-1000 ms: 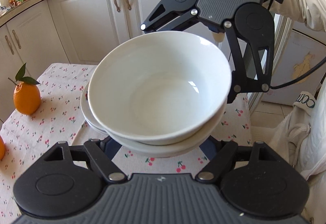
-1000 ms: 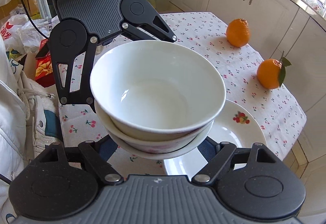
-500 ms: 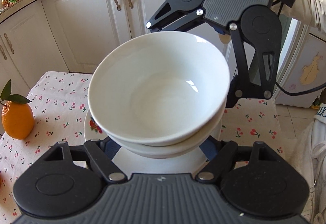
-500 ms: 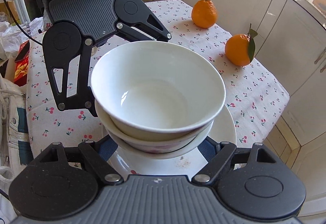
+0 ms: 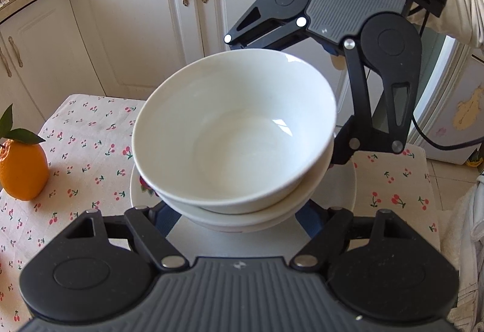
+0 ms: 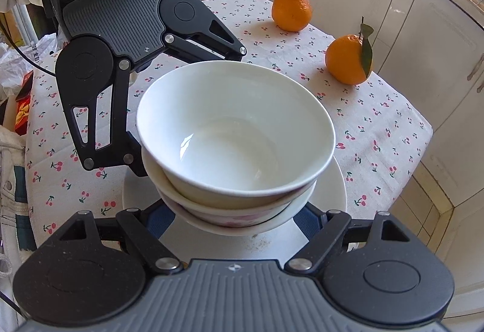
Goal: Organize plates and bowls
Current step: 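Lift the bowl stack with both grippers and carry it over the plate stack, then lower the bowl stack onto the plates and open both grippers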
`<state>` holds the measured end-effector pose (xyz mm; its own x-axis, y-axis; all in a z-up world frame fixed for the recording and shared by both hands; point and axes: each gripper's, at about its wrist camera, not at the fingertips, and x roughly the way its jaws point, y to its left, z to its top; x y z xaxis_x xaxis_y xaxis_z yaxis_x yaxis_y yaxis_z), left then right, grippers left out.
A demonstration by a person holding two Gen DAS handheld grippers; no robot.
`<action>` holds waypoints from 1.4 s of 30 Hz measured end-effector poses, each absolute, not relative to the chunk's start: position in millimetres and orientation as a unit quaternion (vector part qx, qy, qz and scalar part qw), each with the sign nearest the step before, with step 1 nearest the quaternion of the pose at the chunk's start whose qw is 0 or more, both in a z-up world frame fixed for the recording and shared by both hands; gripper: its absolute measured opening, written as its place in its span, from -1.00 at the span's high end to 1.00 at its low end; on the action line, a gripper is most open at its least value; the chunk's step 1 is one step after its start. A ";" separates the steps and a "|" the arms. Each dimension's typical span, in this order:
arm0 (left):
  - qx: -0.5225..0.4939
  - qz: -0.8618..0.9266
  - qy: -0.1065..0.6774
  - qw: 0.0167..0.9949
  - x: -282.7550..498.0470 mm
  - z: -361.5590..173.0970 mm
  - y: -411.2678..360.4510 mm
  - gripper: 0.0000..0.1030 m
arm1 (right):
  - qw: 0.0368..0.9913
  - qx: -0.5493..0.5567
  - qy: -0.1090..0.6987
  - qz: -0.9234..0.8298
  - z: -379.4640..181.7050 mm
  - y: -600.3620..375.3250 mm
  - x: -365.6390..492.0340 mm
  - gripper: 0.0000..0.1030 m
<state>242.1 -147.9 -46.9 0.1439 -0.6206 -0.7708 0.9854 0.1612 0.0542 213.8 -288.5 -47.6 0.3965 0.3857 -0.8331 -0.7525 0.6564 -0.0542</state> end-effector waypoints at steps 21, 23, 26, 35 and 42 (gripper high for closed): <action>0.302 -0.546 0.295 0.724 231.5 -43.5 -137.3 -0.81 | 0.816 -0.202 0.420 0.341 -52.0 -290.0 203.8 -0.93; 0.301 -0.537 0.292 0.732 227.8 -40.7 -131.7 -0.85 | 0.820 -0.205 0.418 0.333 -49.8 -289.1 199.0 -0.98; 0.297 -0.524 0.288 0.745 220.0 -36.4 -123.7 -0.85 | 0.827 -0.204 0.417 0.316 -45.1 -287.9 192.0 -1.00; 0.216 -0.448 0.259 0.828 177.3 -24.6 -86.0 -0.95 | 0.876 -0.163 0.408 0.199 -28.7 -277.8 151.2 -1.00; 0.160 -0.328 0.254 0.896 143.1 -21.2 -70.2 -0.99 | 0.914 -0.044 0.397 0.062 -26.8 -269.9 115.3 -1.00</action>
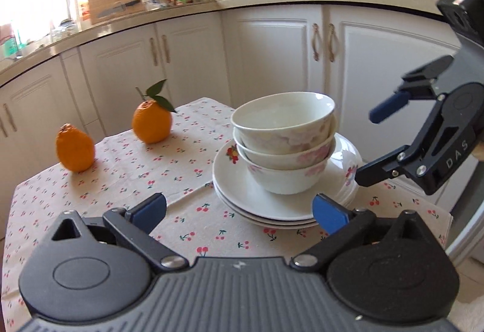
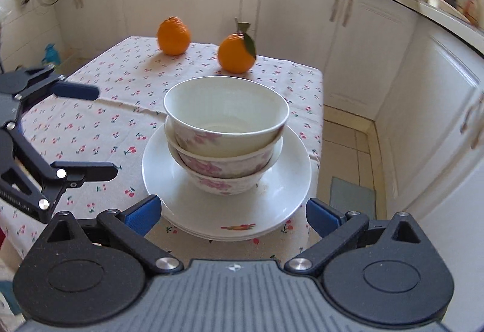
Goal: Organize plates and bowls
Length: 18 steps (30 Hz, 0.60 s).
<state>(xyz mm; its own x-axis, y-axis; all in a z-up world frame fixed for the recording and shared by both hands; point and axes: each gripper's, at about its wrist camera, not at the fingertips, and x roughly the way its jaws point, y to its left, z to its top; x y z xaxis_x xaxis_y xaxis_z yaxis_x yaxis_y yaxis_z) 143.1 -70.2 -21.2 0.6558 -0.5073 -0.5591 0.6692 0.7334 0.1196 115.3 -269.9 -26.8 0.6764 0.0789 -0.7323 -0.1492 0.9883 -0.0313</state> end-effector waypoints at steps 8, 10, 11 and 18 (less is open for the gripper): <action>0.076 -0.209 0.304 0.926 124.1 -8.0 -47.7 -0.99 | 0.922 0.016 0.383 -0.061 -25.4 -242.9 84.8 -1.00; 0.081 -0.197 0.301 0.929 117.7 -4.3 -45.6 -0.99 | 0.925 0.012 0.374 -0.070 -20.2 -236.1 78.3 -1.00; 0.081 -0.194 0.301 0.930 115.6 -2.0 -44.7 -0.99 | 0.926 0.011 0.369 -0.074 -17.4 -233.1 75.4 -1.00; 0.069 -0.188 0.289 0.936 101.1 10.3 -40.2 -0.99 | 0.933 0.010 0.352 -0.075 -4.5 -222.9 66.1 -1.00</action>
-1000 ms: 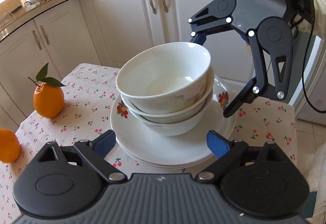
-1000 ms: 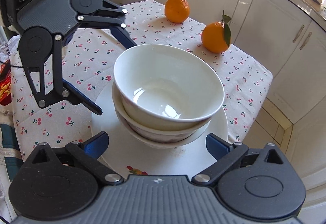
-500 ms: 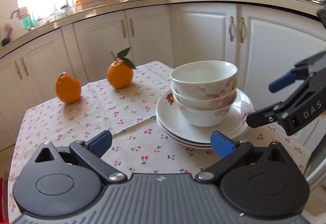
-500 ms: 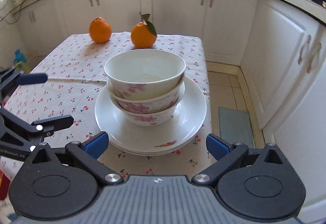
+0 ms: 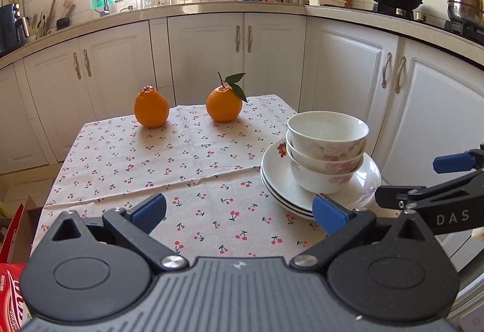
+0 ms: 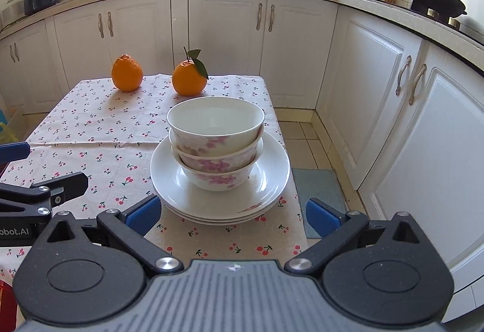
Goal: Organize plates and bowls
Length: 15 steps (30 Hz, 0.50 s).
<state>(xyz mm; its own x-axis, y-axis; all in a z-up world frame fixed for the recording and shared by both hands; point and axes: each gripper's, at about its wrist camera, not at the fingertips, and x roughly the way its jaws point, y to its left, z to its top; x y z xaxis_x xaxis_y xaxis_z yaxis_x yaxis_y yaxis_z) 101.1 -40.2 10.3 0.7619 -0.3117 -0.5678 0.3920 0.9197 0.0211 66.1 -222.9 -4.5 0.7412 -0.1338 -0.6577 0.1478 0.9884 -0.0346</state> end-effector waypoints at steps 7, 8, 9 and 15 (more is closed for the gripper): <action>0.071 -0.169 0.290 0.939 100.0 11.7 -41.0 -0.99 | 0.935 0.014 0.346 -0.075 -0.6 -220.4 61.2 -1.00; 0.070 -0.169 0.291 0.939 100.4 11.5 -40.8 -0.99 | 0.935 0.013 0.347 -0.075 -0.7 -220.1 61.2 -1.00; 0.068 -0.169 0.292 0.939 100.5 11.2 -40.4 -0.99 | 0.935 0.012 0.347 -0.075 -0.5 -220.0 61.0 -1.00; 0.065 -0.162 0.299 0.938 100.2 11.0 -39.5 -0.99 | 0.935 0.013 0.345 -0.077 -0.1 -219.1 60.4 -1.00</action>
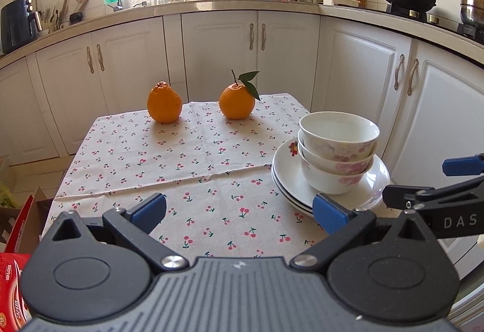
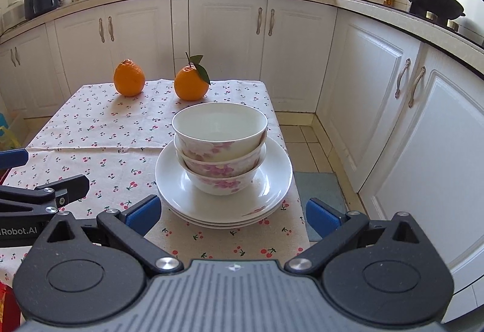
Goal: Organize plates and bowls
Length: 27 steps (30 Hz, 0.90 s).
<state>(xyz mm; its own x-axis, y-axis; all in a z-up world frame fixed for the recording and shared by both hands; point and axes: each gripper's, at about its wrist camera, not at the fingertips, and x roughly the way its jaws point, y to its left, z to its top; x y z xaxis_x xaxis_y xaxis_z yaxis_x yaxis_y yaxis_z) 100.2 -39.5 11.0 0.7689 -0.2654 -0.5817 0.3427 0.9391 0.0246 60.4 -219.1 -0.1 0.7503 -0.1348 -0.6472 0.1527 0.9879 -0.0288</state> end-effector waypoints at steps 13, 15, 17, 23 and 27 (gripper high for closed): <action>0.063 -0.162 0.299 0.938 98.5 13.3 -40.2 -0.99 | 0.937 0.012 0.338 -0.086 2.4 -219.7 59.4 -1.00; 0.063 -0.161 0.300 0.938 98.3 13.3 -39.9 -0.99 | 0.937 0.011 0.337 -0.087 2.6 -219.3 58.9 -1.00; 0.064 -0.160 0.300 0.938 97.9 13.0 -39.7 -0.99 | 0.937 0.010 0.337 -0.088 2.6 -218.9 58.4 -1.00; 0.061 -0.159 0.304 0.937 98.8 12.7 -39.7 -0.99 | 0.937 0.008 0.337 -0.088 2.0 -218.1 58.5 -1.00; 0.061 -0.158 0.306 0.937 99.5 12.2 -39.8 -0.99 | 0.937 0.006 0.338 -0.091 1.0 -216.5 59.9 -1.00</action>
<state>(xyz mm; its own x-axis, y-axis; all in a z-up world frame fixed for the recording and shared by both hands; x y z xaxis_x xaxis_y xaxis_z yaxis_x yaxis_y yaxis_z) 99.5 -39.8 12.2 0.7626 -0.2579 -0.5932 0.3328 0.9428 0.0180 59.9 -216.5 1.0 0.7547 -0.1653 -0.6349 0.1740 0.9835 -0.0493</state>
